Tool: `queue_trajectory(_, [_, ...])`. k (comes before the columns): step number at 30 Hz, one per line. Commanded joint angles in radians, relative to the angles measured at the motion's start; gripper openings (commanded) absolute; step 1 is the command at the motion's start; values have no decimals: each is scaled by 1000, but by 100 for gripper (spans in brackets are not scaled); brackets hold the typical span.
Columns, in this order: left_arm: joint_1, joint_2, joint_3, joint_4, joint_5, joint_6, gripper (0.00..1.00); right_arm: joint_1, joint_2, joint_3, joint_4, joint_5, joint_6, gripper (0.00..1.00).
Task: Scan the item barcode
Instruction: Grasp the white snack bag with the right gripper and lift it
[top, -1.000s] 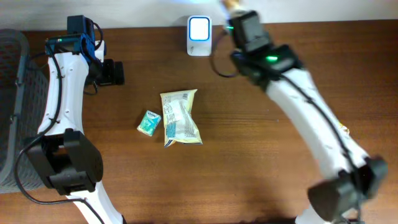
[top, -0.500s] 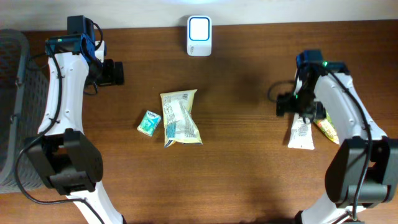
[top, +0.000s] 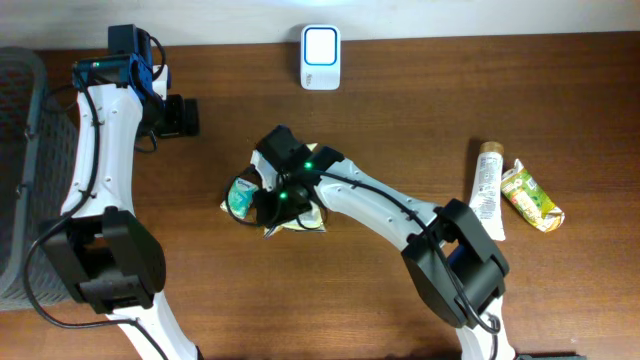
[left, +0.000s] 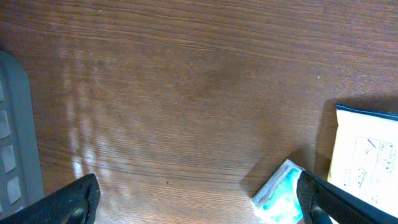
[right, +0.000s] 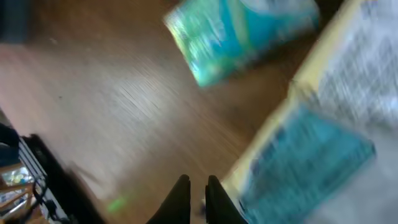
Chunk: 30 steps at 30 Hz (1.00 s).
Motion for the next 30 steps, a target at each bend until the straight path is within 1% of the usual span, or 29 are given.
queue_trajectory(1, [3, -8, -3, -2, 7, -5, 99, 0, 2, 4, -119, 79, 10, 10])
queue_trajectory(3, [3, -8, -3, -2, 7, -5, 99, -7, 2, 4, -276, 267, 10, 11])
queue_trajectory(5, [3, -8, -3, -2, 7, -5, 99, -59, 0, 4, -344, 338, 10, 11])
queue_trajectory(6, [3, -8, -3, -2, 7, -5, 99, -101, -4, 5, -358, 337, 5, 11])
queue_trajectory(7, [3, -8, -3, -2, 7, -5, 99, -161, -16, 6, -363, 326, -1, 19])
queue_trajectory(8, [3, -8, -3, -2, 7, -5, 99, -202, -29, 11, -362, 298, -36, 25])
queue_trajectory(9, [3, -8, -3, -2, 7, -5, 99, -241, -40, 21, -365, 291, -43, 35])
queue_trajectory(11, [3, -8, -3, -2, 7, -5, 99, -340, -56, 46, -361, 243, -43, 61])
queue_trajectory(12, [3, -8, -3, -2, 7, -5, 99, -401, -56, 48, -333, 141, -44, 76])
queue_trajectory(13, [3, -8, -3, -2, 7, -5, 99, -446, -56, 45, -291, 26, -126, 92])
queue_trajectory(14, [3, -8, -3, -2, 7, -5, 99, -463, -55, 43, -264, 3, -178, 99])
queue_trajectory(15, [3, -8, -3, -2, 7, -5, 99, -475, -47, 38, -228, 0, -263, 99])
queue_trajectory(16, [3, -8, -3, -2, 7, -5, 99, -480, -26, 28, -182, -2, -307, 99])
queue_trajectory(17, [3, -8, -3, -2, 7, -5, 99, -484, 1, 21, -135, -15, -306, 99])
queue_trajectory(18, [3, -8, -3, -2, 7, -5, 99, -484, 43, 21, -84, -75, -318, 99])
queue_trajectory(19, [3, -8, -3, -2, 7, -5, 99, -484, 106, 21, -10, -204, -328, 99])
queue_trajectory(20, [3, -8, -3, -2, 7, -5, 99, -484, 158, 21, 35, -279, -327, 99])
queue_trajectory(21, [3, -8, -3, -2, 7, -5, 99, -482, 192, 21, 49, -293, -320, 99])
queue_trajectory(23, [3, -8, -3, -2, 7, -5, 99, -470, 216, 21, 58, -293, -296, 99])
queue_trajectory(25, [3, -8, -3, -2, 7, -5, 99, -433, 241, 21, 98, -289, -229, 100])
queue_trajectory(27, [3, -8, -3, -2, 7, -5, 99, -395, 277, 21, 123, -289, -217, 98])
queue_trajectory(28, [3, -8, -3, -2, 7, -5, 99, -371, 306, 21, 140, -272, -183, 95])
queue_trajectory(29, [3, -8, -3, -2, 7, -5, 99, -359, 321, 21, 146, -262, -153, 86])
queue_trajectory(30, [3, -8, -3, -2, 7, -5, 99, -359, 326, 21, 148, -262, -142, 73])
